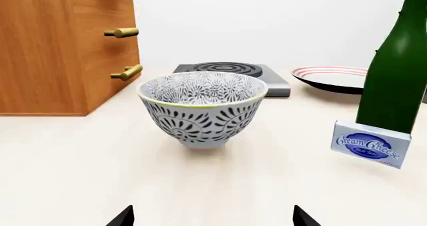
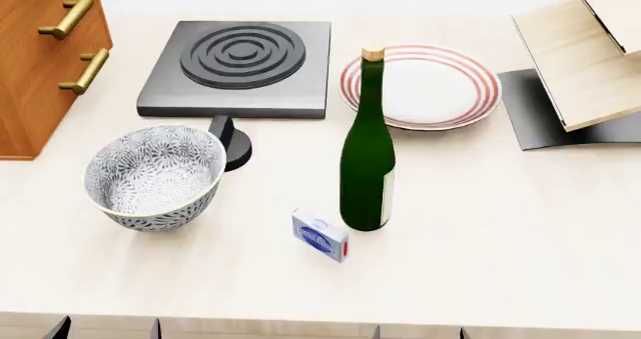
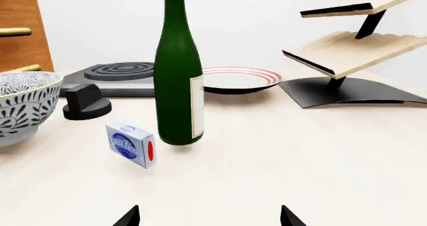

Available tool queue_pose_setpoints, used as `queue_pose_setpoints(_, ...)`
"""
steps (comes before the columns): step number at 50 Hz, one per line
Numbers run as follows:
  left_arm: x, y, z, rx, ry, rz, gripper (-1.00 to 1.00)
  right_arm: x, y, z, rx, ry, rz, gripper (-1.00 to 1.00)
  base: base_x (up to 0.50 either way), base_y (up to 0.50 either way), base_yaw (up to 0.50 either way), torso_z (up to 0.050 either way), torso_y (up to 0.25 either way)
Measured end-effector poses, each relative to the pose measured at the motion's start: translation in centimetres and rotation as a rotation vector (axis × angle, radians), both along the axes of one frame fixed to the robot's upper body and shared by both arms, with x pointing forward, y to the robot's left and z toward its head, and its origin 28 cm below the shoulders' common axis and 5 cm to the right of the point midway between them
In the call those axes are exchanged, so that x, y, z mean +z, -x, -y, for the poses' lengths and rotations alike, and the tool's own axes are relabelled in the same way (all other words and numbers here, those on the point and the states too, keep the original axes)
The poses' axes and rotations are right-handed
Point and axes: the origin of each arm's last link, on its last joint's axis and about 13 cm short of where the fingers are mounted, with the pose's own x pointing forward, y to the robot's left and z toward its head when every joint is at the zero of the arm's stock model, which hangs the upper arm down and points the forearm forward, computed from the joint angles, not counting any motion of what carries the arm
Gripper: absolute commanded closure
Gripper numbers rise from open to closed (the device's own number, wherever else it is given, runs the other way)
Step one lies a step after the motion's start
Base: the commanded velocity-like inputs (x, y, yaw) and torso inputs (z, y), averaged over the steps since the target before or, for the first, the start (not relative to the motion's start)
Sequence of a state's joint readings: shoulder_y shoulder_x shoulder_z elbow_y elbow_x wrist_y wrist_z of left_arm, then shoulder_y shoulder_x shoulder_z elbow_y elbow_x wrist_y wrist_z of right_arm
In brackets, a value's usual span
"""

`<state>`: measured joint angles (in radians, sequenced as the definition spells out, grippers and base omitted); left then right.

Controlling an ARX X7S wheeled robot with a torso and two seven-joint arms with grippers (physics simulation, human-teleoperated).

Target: Pick up the akita bowl and put it on the plate.

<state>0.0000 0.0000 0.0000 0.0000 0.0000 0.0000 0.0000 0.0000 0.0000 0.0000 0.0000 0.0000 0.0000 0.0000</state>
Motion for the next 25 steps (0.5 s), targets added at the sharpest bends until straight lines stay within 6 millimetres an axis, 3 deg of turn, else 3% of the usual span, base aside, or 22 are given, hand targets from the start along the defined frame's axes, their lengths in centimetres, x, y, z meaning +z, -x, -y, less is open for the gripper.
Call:
queue_pose_setpoints(17, -0.1, -0.4, 0.1, 0.008, -0.007, -0.007, -1.0, 0.1, 0.0, -0.1, -0.02, 0.016, 0.016, -1.0, 0.0, 0.0, 0.0, 0.0, 0.0)
queue_pose_setpoints(25, 1.6, -0.4, -0.1, 0.025, -0.029, 0.038, -1.0, 2.1, 0.2, 0.1, -0.044, 0.031, 0.071, -1.0, 0.0, 0.0, 0.0, 0.0, 0.0)
